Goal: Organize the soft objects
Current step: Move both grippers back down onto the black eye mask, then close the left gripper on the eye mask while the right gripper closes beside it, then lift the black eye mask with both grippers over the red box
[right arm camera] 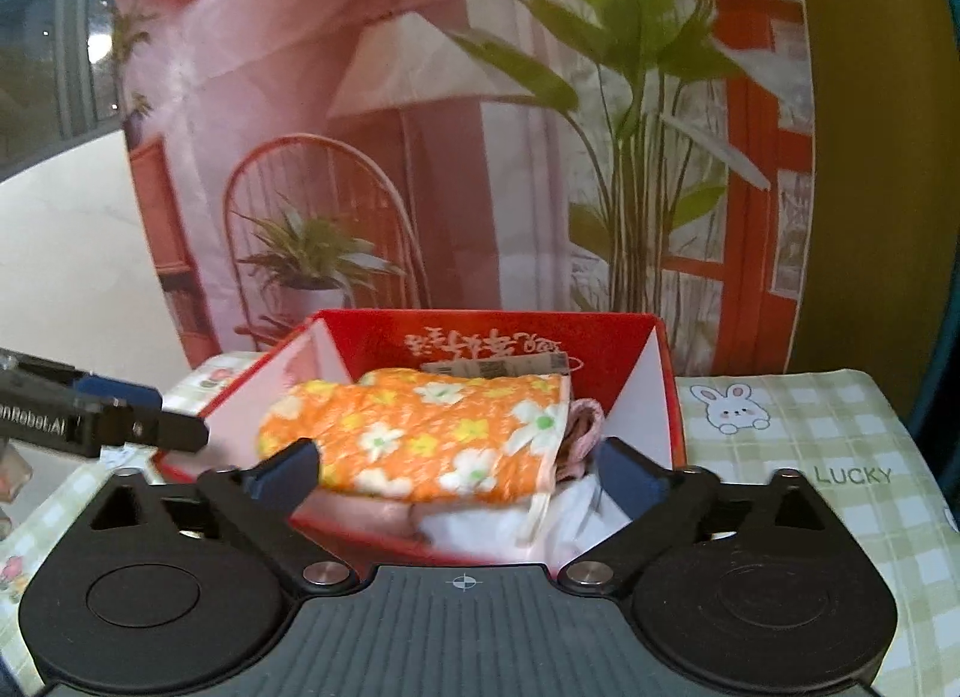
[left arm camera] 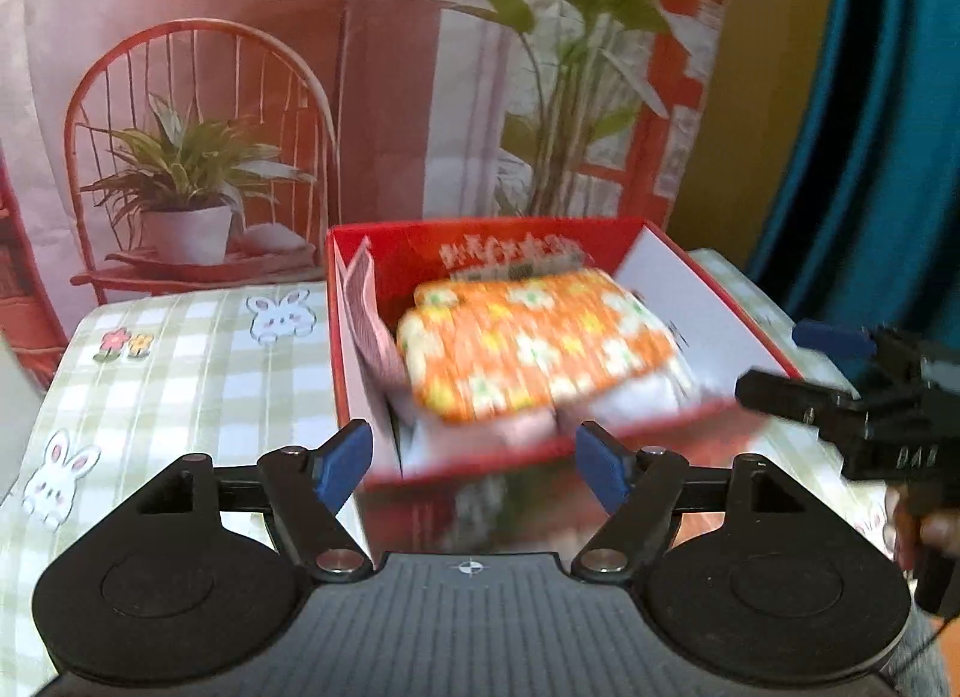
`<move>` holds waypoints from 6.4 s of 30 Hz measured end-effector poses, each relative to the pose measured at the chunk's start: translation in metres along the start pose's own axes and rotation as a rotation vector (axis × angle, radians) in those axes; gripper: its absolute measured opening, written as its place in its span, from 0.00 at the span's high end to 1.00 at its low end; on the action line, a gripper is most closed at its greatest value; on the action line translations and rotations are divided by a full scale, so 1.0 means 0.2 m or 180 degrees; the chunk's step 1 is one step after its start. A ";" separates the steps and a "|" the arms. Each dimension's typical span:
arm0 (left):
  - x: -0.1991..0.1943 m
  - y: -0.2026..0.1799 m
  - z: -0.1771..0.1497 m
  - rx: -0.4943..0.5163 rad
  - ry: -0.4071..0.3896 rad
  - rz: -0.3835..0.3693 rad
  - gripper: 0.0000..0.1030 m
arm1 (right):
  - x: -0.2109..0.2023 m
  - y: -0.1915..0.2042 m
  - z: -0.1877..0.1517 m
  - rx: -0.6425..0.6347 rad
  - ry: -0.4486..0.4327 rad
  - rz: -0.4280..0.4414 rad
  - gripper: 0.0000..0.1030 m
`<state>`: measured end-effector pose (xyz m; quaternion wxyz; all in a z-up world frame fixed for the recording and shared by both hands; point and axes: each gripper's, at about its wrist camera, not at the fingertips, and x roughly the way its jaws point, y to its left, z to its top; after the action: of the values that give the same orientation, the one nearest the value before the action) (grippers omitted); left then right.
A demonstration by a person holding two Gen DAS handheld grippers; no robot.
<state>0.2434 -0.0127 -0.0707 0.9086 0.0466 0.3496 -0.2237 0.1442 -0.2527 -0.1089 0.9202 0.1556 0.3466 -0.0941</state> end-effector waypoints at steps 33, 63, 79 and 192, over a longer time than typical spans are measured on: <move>0.02 -0.21 -0.81 0.0080 0.0868 -0.0153 0.60 | -0.39 0.09 -0.83 0.0121 0.1205 0.0350 0.38; 0.02 -0.15 -0.85 -0.0089 0.0625 0.0051 0.55 | -0.32 0.12 -0.88 -0.0090 0.0827 0.0113 0.33; 0.02 -0.16 -0.85 -0.0054 0.0623 0.0025 0.50 | -0.35 0.17 -0.86 -0.0160 0.0917 0.0140 0.24; -0.44 -0.30 -0.17 0.0537 -0.0976 -0.0389 0.84 | -0.51 0.13 -0.17 -0.0283 -0.0419 0.0848 0.77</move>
<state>0.1381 -0.0246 -0.0347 0.9289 0.0667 0.1891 -0.3114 0.0542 -0.2091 -0.0589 0.9513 0.1528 0.2656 0.0342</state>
